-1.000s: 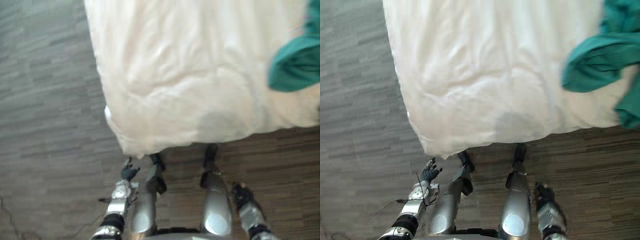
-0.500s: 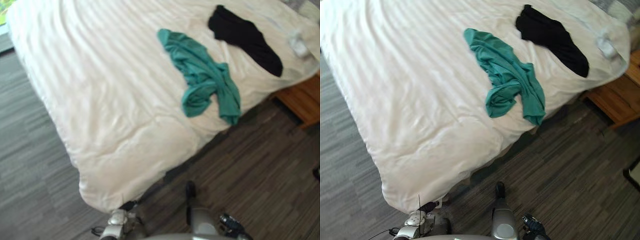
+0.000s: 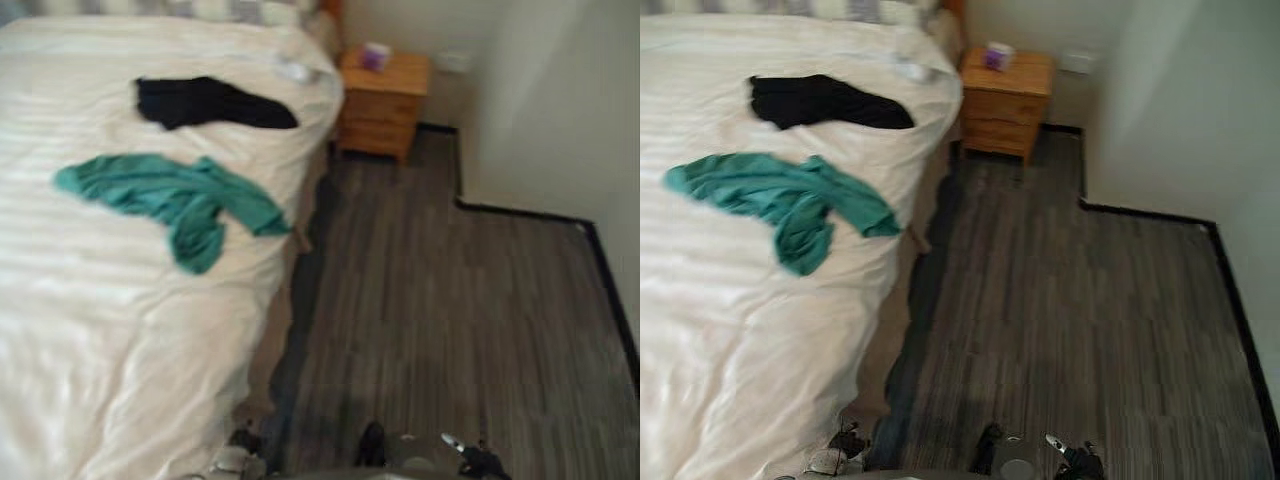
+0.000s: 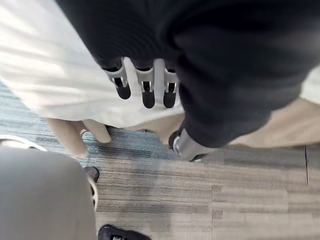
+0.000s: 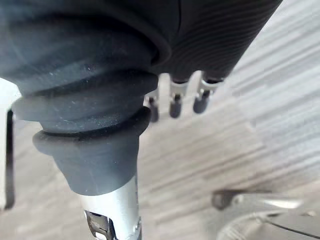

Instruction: Tidy the bed and pick cloth on bed and put in laundry

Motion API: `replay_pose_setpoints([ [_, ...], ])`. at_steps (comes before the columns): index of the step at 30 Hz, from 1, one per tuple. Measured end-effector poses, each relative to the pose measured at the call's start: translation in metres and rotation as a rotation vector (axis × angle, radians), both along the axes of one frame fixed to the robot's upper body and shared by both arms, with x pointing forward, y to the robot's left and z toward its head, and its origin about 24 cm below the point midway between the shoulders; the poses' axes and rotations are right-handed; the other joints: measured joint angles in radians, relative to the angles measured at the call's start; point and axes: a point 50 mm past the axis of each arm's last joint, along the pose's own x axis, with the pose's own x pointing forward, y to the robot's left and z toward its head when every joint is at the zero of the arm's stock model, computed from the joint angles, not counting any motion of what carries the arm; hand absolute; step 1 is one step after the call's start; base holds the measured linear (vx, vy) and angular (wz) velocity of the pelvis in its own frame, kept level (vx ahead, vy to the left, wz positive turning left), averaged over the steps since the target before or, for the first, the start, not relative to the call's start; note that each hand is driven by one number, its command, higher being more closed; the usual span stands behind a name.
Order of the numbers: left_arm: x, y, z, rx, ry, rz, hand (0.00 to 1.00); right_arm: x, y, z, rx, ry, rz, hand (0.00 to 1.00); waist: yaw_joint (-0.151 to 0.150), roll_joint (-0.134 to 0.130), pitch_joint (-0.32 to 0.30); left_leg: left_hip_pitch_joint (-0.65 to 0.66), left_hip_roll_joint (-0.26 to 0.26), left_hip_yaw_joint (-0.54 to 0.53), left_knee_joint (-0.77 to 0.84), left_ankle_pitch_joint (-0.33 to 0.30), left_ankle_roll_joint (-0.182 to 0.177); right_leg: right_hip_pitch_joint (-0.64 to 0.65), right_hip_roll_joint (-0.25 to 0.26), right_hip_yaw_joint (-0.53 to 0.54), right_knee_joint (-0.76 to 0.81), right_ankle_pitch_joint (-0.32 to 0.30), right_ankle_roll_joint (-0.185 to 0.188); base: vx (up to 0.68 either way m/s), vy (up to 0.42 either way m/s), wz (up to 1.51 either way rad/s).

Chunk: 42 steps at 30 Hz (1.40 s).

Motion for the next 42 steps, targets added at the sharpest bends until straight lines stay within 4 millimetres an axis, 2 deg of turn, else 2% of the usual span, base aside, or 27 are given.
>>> replay_pose_setpoints([
  [2,0.011,-0.004,0.003,-0.01,-0.042,-0.005,0.0,0.004,0.002,0.001,-0.003,-0.007,0.008,0.0,-0.003,-0.017,-0.006,-0.004,0.011,0.083,0.002,0.013,-0.004,0.026,0.043,0.054,-0.125,0.043,0.013,-0.15,-0.073,-1.19],
  [4,0.023,-0.01,0.007,-0.026,-0.074,-0.005,0.0,0.0,0.011,-0.001,0.014,-0.002,0.005,0.0,-0.008,-0.027,-0.007,0.003,0.029,0.122,0.013,0.01,-0.01,0.034,0.038,-0.011,-0.134,0.033,0.021,-0.1,-0.051,-0.65],
  [5,0.022,-0.01,0.007,-0.027,-0.076,-0.003,0.0,-0.008,0.017,-0.004,0.026,0.021,0.018,0.0,-0.009,-0.04,-0.006,0.025,0.032,0.137,0.036,0.004,-0.019,0.046,0.034,-0.011,-0.139,0.061,0.009,-0.09,-0.013,-0.46],
  [7,0.02,-0.012,0.006,-0.037,-0.074,0.019,0.0,-0.014,0.016,-0.004,0.015,0.041,0.035,0.0,-0.01,-0.043,-0.007,0.046,0.043,0.157,0.074,0.0,-0.026,0.077,0.05,0.027,-0.172,0.08,0.009,-0.09,-0.004,-0.56],
  [9,0.016,-0.01,0.005,-0.039,-0.073,0.05,0.0,-0.012,0.016,-0.004,0.007,0.038,0.058,0.0,-0.006,-0.047,-0.003,0.043,0.076,0.169,0.176,-0.003,-0.028,0.077,0.051,0.082,-0.173,0.083,0.011,-0.08,0.0,-0.8],
  [10,0.012,-0.009,0.004,-0.048,-0.066,0.081,0.0,-0.008,0.014,-0.003,-0.01,0.044,0.1,0.0,-0.004,-0.044,0.007,-0.003,0.123,0.092,0.329,-0.024,-0.009,0.076,0.055,0.147,-0.164,0.087,0.014,-0.08,0.034,-0.86],
  [12,0.009,-0.014,0.003,-0.067,-0.07,0.101,0.0,-0.006,0.007,-0.003,-0.027,0.059,0.125,0.0,0.0,-0.026,0.014,-0.052,0.113,-0.107,0.379,-0.04,-0.006,0.074,0.068,0.203,-0.165,0.094,0.019,-0.06,0.065,-1.02],
  [13,0.007,-0.017,0.002,-0.081,-0.07,0.118,0.0,-0.007,0.002,-0.003,-0.038,0.072,0.134,0.0,0.016,-0.008,0.017,-0.065,0.087,-0.268,0.367,-0.043,-0.006,0.074,0.082,0.249,-0.168,0.102,0.029,-0.01,0.078,-1.12],
  [15,0.003,-0.022,0.001,-0.098,-0.066,0.162,0.0,-0.013,-0.002,-0.004,-0.047,0.101,0.139,0.0,0.019,0.014,0.007,-0.038,0.03,-0.449,0.302,-0.044,-0.009,0.075,0.086,0.296,-0.17,0.108,0.039,0.03,0.128,-1.13],
  [16,0.003,-0.024,0.001,-0.107,-0.066,0.173,0.0,-0.015,-0.002,-0.005,-0.046,0.108,0.137,0.0,0.018,0.017,0.006,-0.026,0.022,-0.471,0.277,-0.044,-0.009,0.075,0.086,0.3,-0.17,0.111,0.043,0.04,0.098,-0.56],
  [17,-0.017,-0.012,-0.006,-0.094,0.01,0.224,0.0,-0.037,-0.002,-0.01,-0.019,0.179,0.089,0.0,0.021,0.034,-0.069,0.052,-0.092,-0.558,0.126,-0.055,-0.021,0.108,0.007,0.303,-0.202,0.174,0.065,0.01,0.026,-0.12],
  [22,-0.017,-0.013,-0.006,-0.094,0.01,0.222,0.0,-0.038,-0.002,-0.01,-0.019,0.179,0.089,0.0,0.019,0.034,-0.069,0.05,-0.092,-0.559,0.124,-0.055,-0.021,0.107,0.006,0.3,-0.202,0.174,0.066,0.0,0.0,0.01],
  [27,-0.009,-0.013,-0.004,-0.089,-0.008,0.192,0.0,-0.036,-0.002,-0.01,-0.017,0.17,0.072,0.0,0.001,0.033,-0.067,0.032,-0.095,-0.588,0.063,-0.051,-0.028,0.073,-0.001,0.251,-0.197,0.178,0.07,-0.01,0.017,0.25],
  [30,-0.009,-0.007,-0.003,-0.069,-0.015,0.18,0.0,-0.029,0.0,-0.009,-0.018,0.154,0.061,0.0,-0.004,0.023,-0.039,0.016,-0.084,-0.585,0.065,-0.046,-0.038,0.04,-0.001,0.223,-0.166,0.16,0.061,-0.02,0.003,0.11],
  [31,-0.009,-0.003,-0.002,-0.059,-0.02,0.181,0.0,-0.026,0.0,-0.009,-0.02,0.147,0.063,0.0,-0.006,0.019,-0.026,-0.003,-0.075,-0.582,0.108,-0.046,-0.038,0.022,-0.003,0.202,-0.114,0.119,0.053,-0.02,-0.033,0.1],
  [33,-0.011,0.004,0.0,-0.041,-0.036,0.183,0.0,-0.021,0.004,-0.009,-0.015,0.138,0.077,0.0,-0.009,0.003,-0.009,-0.083,-0.052,-0.562,0.297,-0.045,-0.041,-0.002,-0.038,0.136,-0.035,0.048,0.057,-0.06,-0.079,0.08],
  [34,-0.01,0.007,0.002,-0.034,-0.063,0.185,0.0,-0.021,0.003,-0.008,-0.025,0.143,0.105,0.0,0.003,0.004,0.012,-0.157,-0.012,-0.523,0.504,-0.015,-0.065,0.017,-0.041,0.112,-0.032,0.017,0.054,-0.03,-0.145,-0.27],
  [35,-0.006,0.006,0.005,-0.037,-0.092,0.2,0.0,-0.014,0.001,-0.007,-0.037,0.132,0.134,0.0,0.022,0.008,0.017,-0.226,0.016,-0.539,0.629,0.069,-0.025,0.059,-0.028,0.108,-0.104,0.002,0.059,0.02,-0.155,-0.53],
  [36,-0.006,0.004,0.005,-0.042,-0.094,0.2,0.0,-0.007,-0.002,-0.005,-0.05,0.12,0.149,0.0,0.038,0.012,0.02,-0.267,0.037,-0.561,0.689,0.123,-0.009,0.072,-0.023,0.096,-0.079,0.003,0.044,0.19,-0.154,-0.74],
  [37,0.003,0.007,0.009,-0.033,-0.14,0.184,0.0,0.008,-0.005,-0.001,-0.069,0.076,0.16,0.0,0.052,-0.016,0.052,-0.325,0.011,-0.577,0.796,0.128,-0.056,0.083,-0.065,0.093,-0.036,-0.017,0.045,0.26,-0.09,-0.82],
  [38,0.011,0.003,0.011,-0.044,-0.156,0.176,0.0,0.024,-0.01,0.004,-0.087,0.04,0.166,0.0,0.05,0.017,0.076,-0.358,0.006,-0.611,0.797,0.032,-0.041,0.097,-0.053,0.12,-0.047,-0.01,0.035,0.28,-0.033,-0.83],
  [39,0.011,0.001,0.011,-0.05,-0.156,0.181,0.0,0.032,-0.012,0.007,-0.095,0.02,0.166,0.0,0.05,0.025,0.078,-0.382,0.004,-0.602,0.759,0.002,-0.021,0.097,-0.054,0.131,-0.052,-0.009,0.033,0.21,0.011,-0.68],
  [40,0.012,0.0,0.011,-0.051,-0.157,0.178,0.0,0.039,-0.012,0.009,-0.097,0.001,0.16,0.0,0.051,0.023,0.08,-0.403,-0.002,-0.577,0.675,-0.016,-0.005,0.106,-0.061,0.152,-0.065,-0.012,0.039,0.12,0.02,-0.49],
  [41,0.012,0.0,0.011,-0.052,-0.161,0.178,0.0,0.04,-0.012,0.009,-0.099,-0.003,0.161,0.0,0.054,0.019,0.081,-0.409,-0.007,-0.565,0.615,-0.016,-0.005,0.113,-0.065,0.162,-0.072,-0.015,0.043,0.21,0.039,-0.44],
  [42,0.014,-0.001,0.012,-0.055,-0.176,0.176,0.0,0.045,-0.008,0.011,-0.097,-0.02,0.164,0.0,0.064,0.019,0.082,-0.418,-0.021,-0.548,0.422,-0.005,-0.011,0.123,-0.071,0.176,-0.084,-0.027,0.063,0.23,0.07,-0.38],
])
